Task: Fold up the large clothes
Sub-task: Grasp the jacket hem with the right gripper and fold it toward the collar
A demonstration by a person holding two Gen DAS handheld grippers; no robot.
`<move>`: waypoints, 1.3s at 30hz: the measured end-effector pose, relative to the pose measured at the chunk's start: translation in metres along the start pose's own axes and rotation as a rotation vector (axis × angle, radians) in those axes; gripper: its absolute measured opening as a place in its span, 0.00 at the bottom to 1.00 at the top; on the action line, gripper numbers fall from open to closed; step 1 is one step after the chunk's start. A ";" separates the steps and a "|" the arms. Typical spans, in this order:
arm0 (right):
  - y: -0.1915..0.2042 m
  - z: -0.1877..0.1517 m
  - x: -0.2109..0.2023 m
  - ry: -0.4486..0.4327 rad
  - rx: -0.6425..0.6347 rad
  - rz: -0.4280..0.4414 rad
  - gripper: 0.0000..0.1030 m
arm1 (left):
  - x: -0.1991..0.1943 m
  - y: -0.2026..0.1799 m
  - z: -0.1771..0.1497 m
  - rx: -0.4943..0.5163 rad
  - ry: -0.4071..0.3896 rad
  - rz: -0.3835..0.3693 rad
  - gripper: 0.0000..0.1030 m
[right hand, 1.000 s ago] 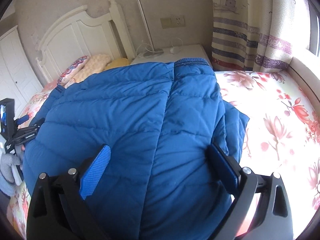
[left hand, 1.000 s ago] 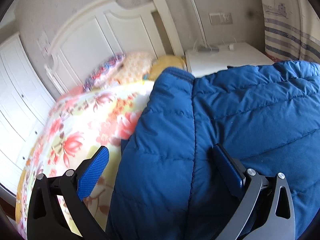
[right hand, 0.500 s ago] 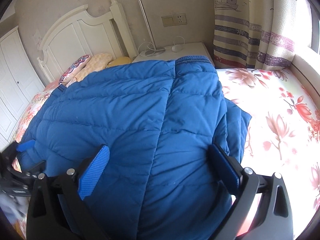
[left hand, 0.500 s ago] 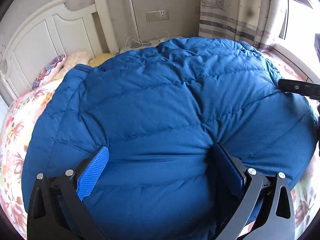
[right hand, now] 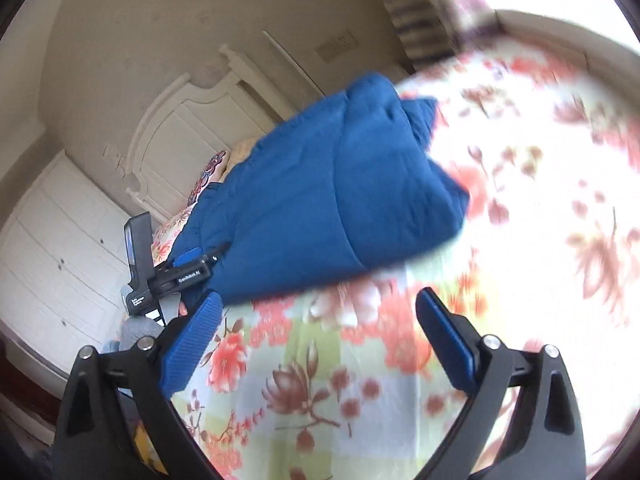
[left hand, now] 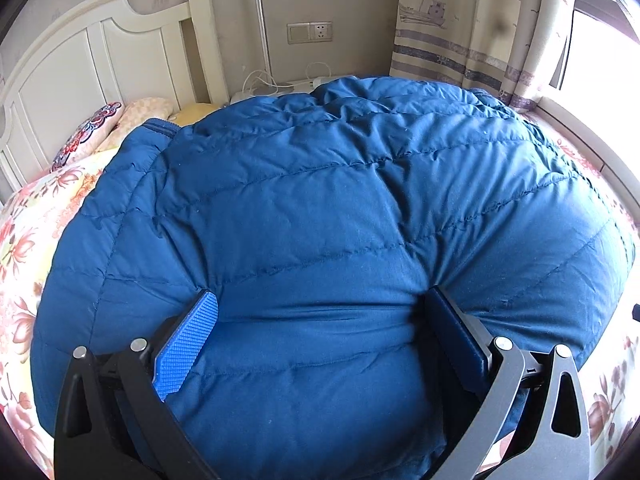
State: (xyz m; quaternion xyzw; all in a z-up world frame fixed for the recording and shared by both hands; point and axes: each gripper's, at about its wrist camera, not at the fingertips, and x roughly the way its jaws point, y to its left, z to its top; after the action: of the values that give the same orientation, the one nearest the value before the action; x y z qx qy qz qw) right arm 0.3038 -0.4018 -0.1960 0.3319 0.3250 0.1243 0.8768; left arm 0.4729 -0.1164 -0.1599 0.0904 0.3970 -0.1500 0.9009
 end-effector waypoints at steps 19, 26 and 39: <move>0.039 0.047 0.111 -0.127 0.131 -0.104 0.95 | 0.001 0.000 -0.001 0.001 0.006 -0.007 0.96; 0.038 0.064 0.125 -0.194 0.195 -0.109 0.95 | 0.002 -0.004 0.000 0.010 0.007 -0.006 0.96; 0.046 0.045 0.044 -0.295 0.158 0.255 0.32 | -0.105 0.012 0.008 -0.039 -0.138 -0.049 0.96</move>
State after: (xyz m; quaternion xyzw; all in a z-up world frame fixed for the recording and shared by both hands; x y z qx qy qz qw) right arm 0.3670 -0.3706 -0.1610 0.4528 0.1574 0.1586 0.8632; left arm 0.4157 -0.0866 -0.0763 0.0525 0.3389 -0.1699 0.9238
